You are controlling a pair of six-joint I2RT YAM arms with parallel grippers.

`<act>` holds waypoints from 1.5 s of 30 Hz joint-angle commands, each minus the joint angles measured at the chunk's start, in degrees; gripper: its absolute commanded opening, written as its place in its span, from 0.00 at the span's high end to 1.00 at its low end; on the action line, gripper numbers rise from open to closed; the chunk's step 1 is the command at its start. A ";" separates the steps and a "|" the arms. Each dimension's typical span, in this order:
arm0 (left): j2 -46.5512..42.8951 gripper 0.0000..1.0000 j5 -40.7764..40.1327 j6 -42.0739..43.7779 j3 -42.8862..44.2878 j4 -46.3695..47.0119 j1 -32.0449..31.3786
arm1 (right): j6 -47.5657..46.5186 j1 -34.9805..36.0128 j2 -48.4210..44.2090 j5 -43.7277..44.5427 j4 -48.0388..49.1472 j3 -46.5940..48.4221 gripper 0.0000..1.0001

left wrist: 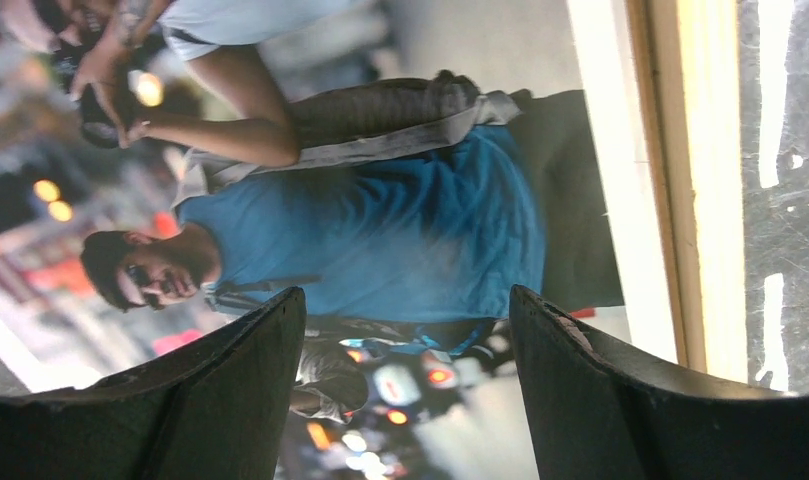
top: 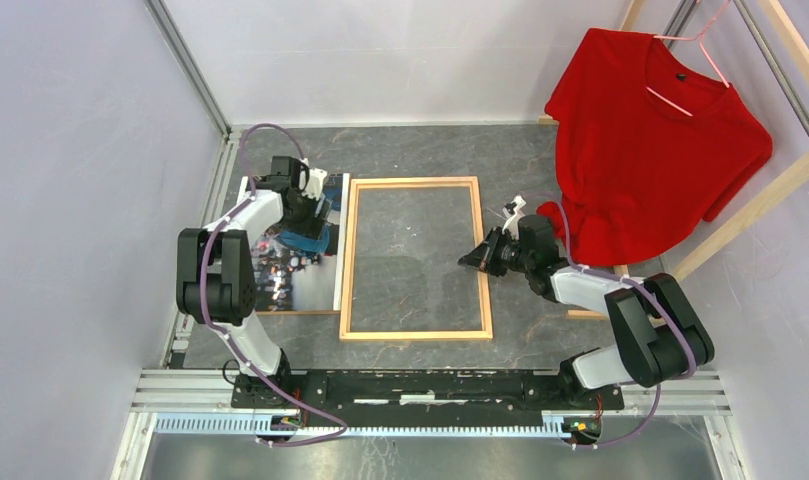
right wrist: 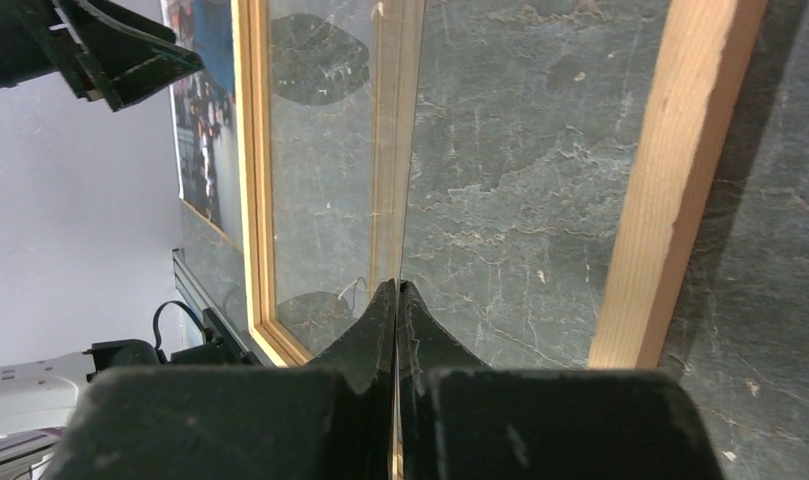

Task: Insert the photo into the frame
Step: Place the photo frame item in the photo frame.

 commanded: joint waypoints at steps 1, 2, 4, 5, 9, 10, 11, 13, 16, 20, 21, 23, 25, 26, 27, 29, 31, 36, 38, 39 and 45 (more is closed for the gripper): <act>1.53 0.20 -0.41 -0.87 -1.27 2.70 -2.54 | 0.39 0.09 -3.00 -1.09 7.61 -0.08 0.99; 1.96 0.20 -0.63 -1.00 -1.39 2.97 -2.88 | 0.40 0.22 -3.35 -1.25 8.45 -0.24 0.99; 3.02 0.20 -1.06 -1.07 -1.62 3.84 -3.50 | 0.72 0.25 -4.04 -1.74 10.16 -0.58 0.99; 3.45 0.20 -1.27 -1.20 -1.75 4.34 -3.68 | 0.94 0.29 -4.23 -1.96 11.03 -0.84 0.99; 5.10 0.20 -1.69 -1.29 -1.90 5.12 -4.33 | 1.18 0.21 -4.00 -2.38 12.22 -1.14 0.99; 5.25 0.20 -1.94 -1.25 -2.00 5.27 -4.53 | 1.32 0.21 -3.81 -2.41 12.53 -1.28 0.99; 5.42 0.20 -2.11 -1.24 -2.07 5.30 -4.78 | 1.64 0.19 -3.63 -2.54 13.24 -1.52 0.99; 5.70 0.20 -2.13 -1.24 -2.12 5.41 -5.15 | 2.36 0.22 -3.49 -3.09 15.28 -2.29 0.99; 6.06 0.20 -2.43 -1.24 -2.27 5.51 -5.76 | 3.01 0.27 -3.87 -3.21 17.96 -3.22 1.00; 6.45 0.20 -2.99 -1.18 -2.38 5.64 -6.47 | 3.39 0.24 -4.28 -3.30 19.68 -3.51 0.99; 6.49 0.20 -3.03 -1.16 -2.38 5.62 -6.69 | 3.47 0.28 -4.13 -3.30 19.62 -3.36 0.99; 6.48 0.20 -3.09 -1.16 -2.47 5.76 -7.06 | 3.76 0.24 -3.47 -3.30 19.92 -3.25 1.00; 6.60 0.20 -3.06 -1.21 -2.55 5.76 -7.50 | 4.21 0.17 -2.74 -3.31 20.27 -3.33 1.00; 6.53 0.20 -3.05 -1.17 -2.60 5.79 -7.68 | 4.52 0.19 -2.42 -3.30 20.68 -3.48 1.00; 6.52 0.20 -3.05 -1.17 -2.64 5.77 -7.94 | 4.98 0.20 -2.05 -3.37 21.08 -3.57 0.99; 6.35 0.20 -3.05 -1.04 -2.73 5.79 -8.17 | 5.23 0.24 -1.54 -3.35 21.79 -3.77 0.99; 6.32 0.20 -3.05 -0.87 -2.86 5.79 -8.41 | 5.11 0.20 -1.38 -3.13 21.82 -3.78 0.99; 6.17 0.20 -3.05 -0.48 -3.00 5.77 -8.76 | 4.54 0.49 -0.95 -3.12 21.81 -3.34 0.99; 6.24 0.20 -3.05 -0.50 -3.05 5.77 -8.94 | 4.12 0.68 -0.97 -2.84 21.54 -3.25 0.99; 6.25 0.20 -3.05 -0.46 -3.08 5.79 -8.99 | 3.87 0.75 -1.02 -2.62 21.48 -3.25 0.99; 5.82 0.21 -3.05 -0.30 -3.24 5.81 -9.34 | 2.25 1.69 -0.56 -1.34 19.62 -2.62 0.96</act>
